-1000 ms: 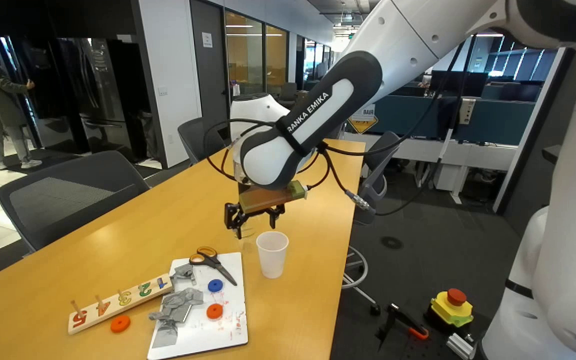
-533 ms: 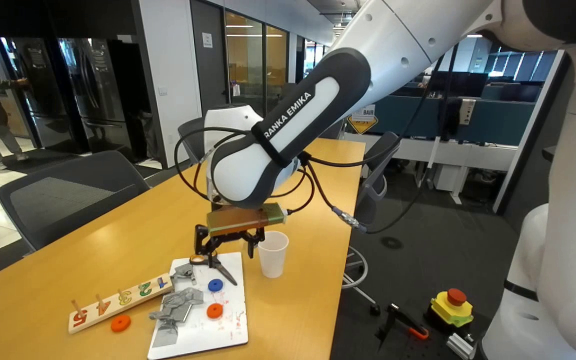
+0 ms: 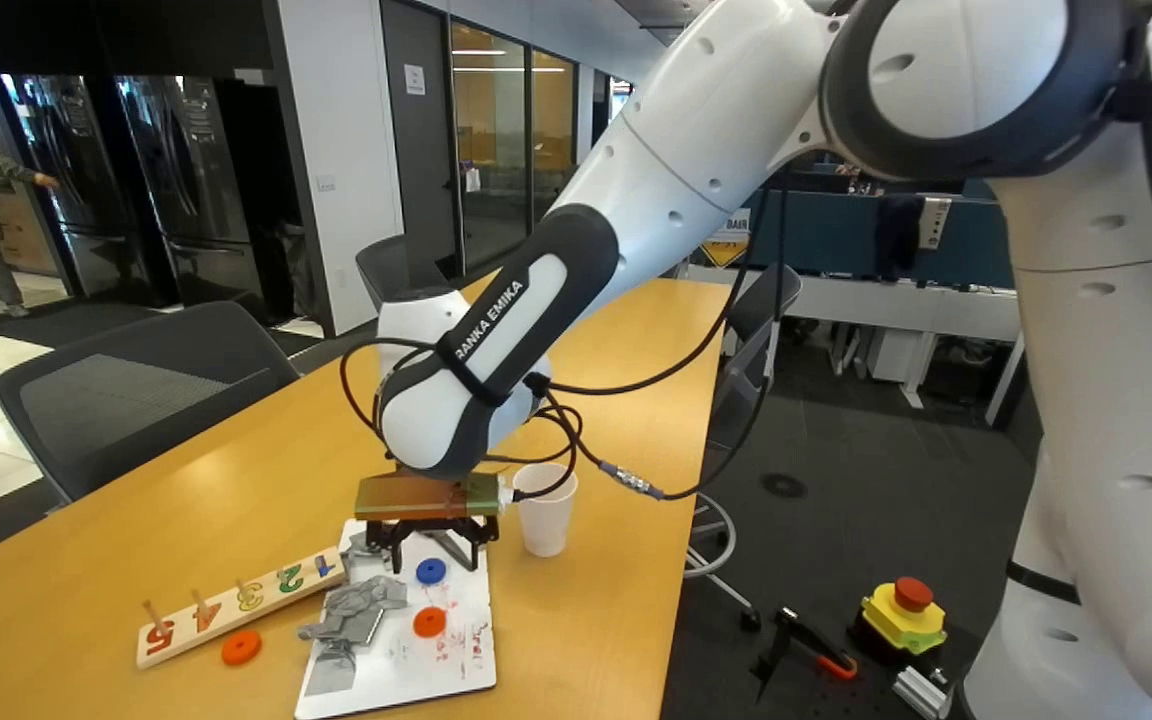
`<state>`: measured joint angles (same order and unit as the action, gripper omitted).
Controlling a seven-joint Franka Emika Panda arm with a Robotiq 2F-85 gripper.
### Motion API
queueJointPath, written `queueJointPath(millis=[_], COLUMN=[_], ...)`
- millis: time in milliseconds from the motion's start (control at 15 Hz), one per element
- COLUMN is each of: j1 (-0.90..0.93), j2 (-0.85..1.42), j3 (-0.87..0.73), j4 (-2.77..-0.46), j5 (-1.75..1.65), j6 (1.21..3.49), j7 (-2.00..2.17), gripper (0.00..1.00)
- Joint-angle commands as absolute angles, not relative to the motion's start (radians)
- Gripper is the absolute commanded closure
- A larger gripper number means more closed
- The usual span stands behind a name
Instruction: Put the orange blocks inside the white cup and place the blue ring inside the clear cup
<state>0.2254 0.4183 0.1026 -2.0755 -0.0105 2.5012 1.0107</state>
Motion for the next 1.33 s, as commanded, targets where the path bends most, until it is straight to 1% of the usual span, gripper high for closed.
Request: queueJointPath(millis=[0,400,667,1267], j1=[0.258,0.254,0.237,0.246], j2=[0.537,0.594,0.580,0.579], j3=[0.053,0.028,0.059,0.049], j4=[-1.935,-1.862,-1.865,-1.861], j5=[0.023,0.040,0.089,0.090], j6=[2.510,2.492,2.450,2.406], j7=[1.095,1.134,1.089,1.108], gripper=[0.00,0.00,0.00,0.00])
